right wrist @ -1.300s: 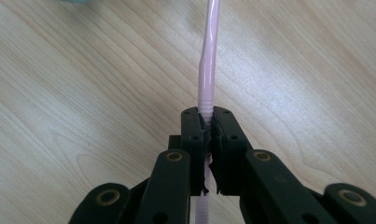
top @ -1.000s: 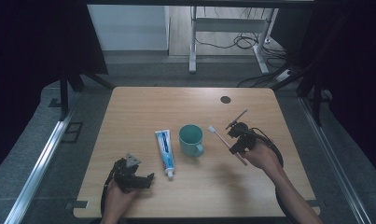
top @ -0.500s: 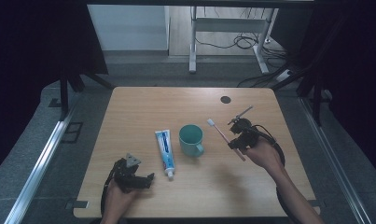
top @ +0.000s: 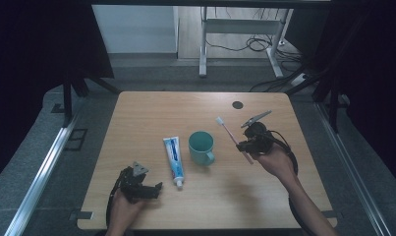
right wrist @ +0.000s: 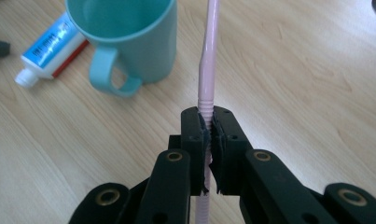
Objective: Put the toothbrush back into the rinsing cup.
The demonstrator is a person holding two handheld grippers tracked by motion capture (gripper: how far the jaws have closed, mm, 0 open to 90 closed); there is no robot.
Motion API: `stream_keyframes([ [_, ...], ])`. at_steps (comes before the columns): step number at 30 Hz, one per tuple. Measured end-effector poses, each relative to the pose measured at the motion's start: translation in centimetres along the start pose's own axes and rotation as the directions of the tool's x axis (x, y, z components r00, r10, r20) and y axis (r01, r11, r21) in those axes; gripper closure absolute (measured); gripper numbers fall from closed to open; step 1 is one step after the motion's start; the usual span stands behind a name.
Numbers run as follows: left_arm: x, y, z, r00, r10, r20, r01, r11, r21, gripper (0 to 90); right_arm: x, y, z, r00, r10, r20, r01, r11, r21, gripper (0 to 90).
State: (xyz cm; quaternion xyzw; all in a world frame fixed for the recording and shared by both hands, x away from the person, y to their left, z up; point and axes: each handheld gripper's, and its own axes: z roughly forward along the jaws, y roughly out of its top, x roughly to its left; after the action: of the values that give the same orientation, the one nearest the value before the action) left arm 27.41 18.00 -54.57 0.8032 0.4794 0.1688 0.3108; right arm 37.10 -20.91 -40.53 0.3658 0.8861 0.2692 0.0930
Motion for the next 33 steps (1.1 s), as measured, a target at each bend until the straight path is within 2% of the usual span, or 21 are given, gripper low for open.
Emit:
stream_keyframes([
  [7, 0.0, 0.0, 0.0, 1.0, 0.001, -0.001, -0.001, 1.0, 0.001, 0.0, 0.3, 0.3, -0.1, 0.9999, -0.016, -0.006, 0.015, 0.998, -0.068, 83.6],
  [14, 0.0, 0.0, 0.0, 1.0, 0.0, 0.0, 0.0, 1.0, 0.0, 0.0, 0.6, 0.6, -0.3, 0.9997, -0.022, -0.01, 0.02, 0.99, -0.14, 83.6],
  [26, 0.0, 0.0, 0.0, 1.0, 0.0, 0.0, 0.0, 1.0, 0.0, 0.0, 1.1, 1.2, 0.3, 0.9991, -0.03, -0.03, 0.023, 0.979, -0.203, 83.6],
  [33, 0.0, 0.0, 0.0, 1.0, 0.0, 0.0, 0.0, 1.0, 0.0, 0.0, 1.7, 2.1, 0.7, 0.9983, -0.034, -0.048, 0.022, 0.973, -0.229, 83.6],
])
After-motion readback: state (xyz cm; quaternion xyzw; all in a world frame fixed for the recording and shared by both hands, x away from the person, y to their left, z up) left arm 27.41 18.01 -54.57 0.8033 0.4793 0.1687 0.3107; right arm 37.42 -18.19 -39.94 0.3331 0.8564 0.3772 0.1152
